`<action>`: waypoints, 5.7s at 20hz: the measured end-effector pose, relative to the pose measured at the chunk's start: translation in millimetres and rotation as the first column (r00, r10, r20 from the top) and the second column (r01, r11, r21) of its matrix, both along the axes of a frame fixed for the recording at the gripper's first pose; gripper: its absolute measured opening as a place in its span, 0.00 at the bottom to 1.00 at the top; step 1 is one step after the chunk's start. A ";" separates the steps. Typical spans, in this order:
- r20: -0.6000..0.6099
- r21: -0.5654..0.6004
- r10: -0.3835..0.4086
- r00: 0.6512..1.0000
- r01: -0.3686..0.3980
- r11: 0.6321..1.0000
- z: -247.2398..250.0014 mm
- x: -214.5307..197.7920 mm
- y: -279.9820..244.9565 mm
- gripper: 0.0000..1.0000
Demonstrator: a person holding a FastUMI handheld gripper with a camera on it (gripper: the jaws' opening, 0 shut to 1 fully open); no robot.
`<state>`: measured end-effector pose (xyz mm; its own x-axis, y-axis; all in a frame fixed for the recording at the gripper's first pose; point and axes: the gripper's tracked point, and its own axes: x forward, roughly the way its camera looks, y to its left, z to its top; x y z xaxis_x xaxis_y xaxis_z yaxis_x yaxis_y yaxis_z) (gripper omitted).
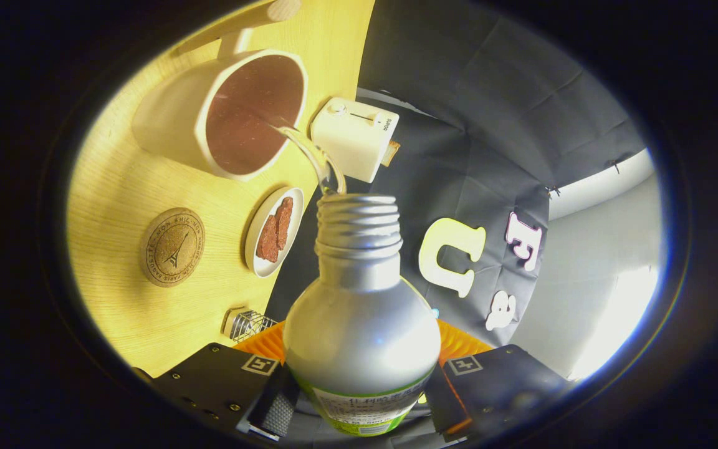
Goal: Take the bottle from table, then pour the juice into the cup, finally place the bottle on the coaster
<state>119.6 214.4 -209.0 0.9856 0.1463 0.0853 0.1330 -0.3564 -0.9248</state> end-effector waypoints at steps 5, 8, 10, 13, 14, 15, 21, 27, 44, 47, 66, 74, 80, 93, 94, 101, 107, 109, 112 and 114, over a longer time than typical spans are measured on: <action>0.007 -0.022 -0.009 1.000 0.009 1.000 4.8 -0.3 -2.9 0.82; 0.009 -0.039 -0.014 1.000 0.014 0.999 6.1 -1.5 -3.0 0.83; 0.011 -0.052 -0.015 1.000 0.016 0.999 8.6 0.9 -2.1 0.83; 0.015 -0.070 -0.016 1.000 0.017 0.997 10.5 -1.3 -0.2 0.83; 0.019 -0.077 -0.013 1.000 0.014 0.997 11.4 -0.8 0.2 0.83; 0.019 -0.082 -0.015 1.000 0.016 0.997 11.9 0.9 0.1 0.82; 0.011 -0.110 -0.017 1.000 0.018 0.994 8.9 -2.8 4.7 0.82; 0.011 -0.146 -0.011 1.000 0.012 0.989 4.6 -1.9 10.2 0.82; -0.029 -0.205 -0.040 0.999 0.033 0.978 -16.1 -6.7 15.4 0.82; -0.028 -0.211 -0.041 0.999 0.034 0.977 -18.3 -7.8 16.6 0.82; -0.042 -0.210 -0.062 0.997 0.052 0.976 -27.6 -5.4 15.3 0.82; -0.061 -0.174 -0.067 0.996 0.055 0.983 -31.5 -7.5 14.4 0.83; -0.088 -0.132 -0.076 0.993 0.064 0.989 -35.5 -8.6 12.7 0.83; -0.101 -0.073 -0.080 0.992 0.073 0.995 -40.7 -7.6 10.2 0.83; -0.101 -0.070 -0.082 0.991 0.075 0.995 -41.6 -7.5 8.6 0.83; -0.097 -0.001 -0.073 0.993 0.073 0.997 -39.4 -6.0 11.5 0.83; -0.111 0.093 -0.065 0.992 0.076 0.993 -42.4 -6.5 6.1 0.83; -0.111 0.140 -0.065 0.992 0.080 0.987 -41.0 -6.2 1.9 0.83; -0.092 0.241 -0.055 0.994 0.076 0.968 -34.3 -5.2 -2.3 0.83; -0.073 0.318 -0.048 0.996 0.069 0.946 -27.6 -5.4 -4.2 0.83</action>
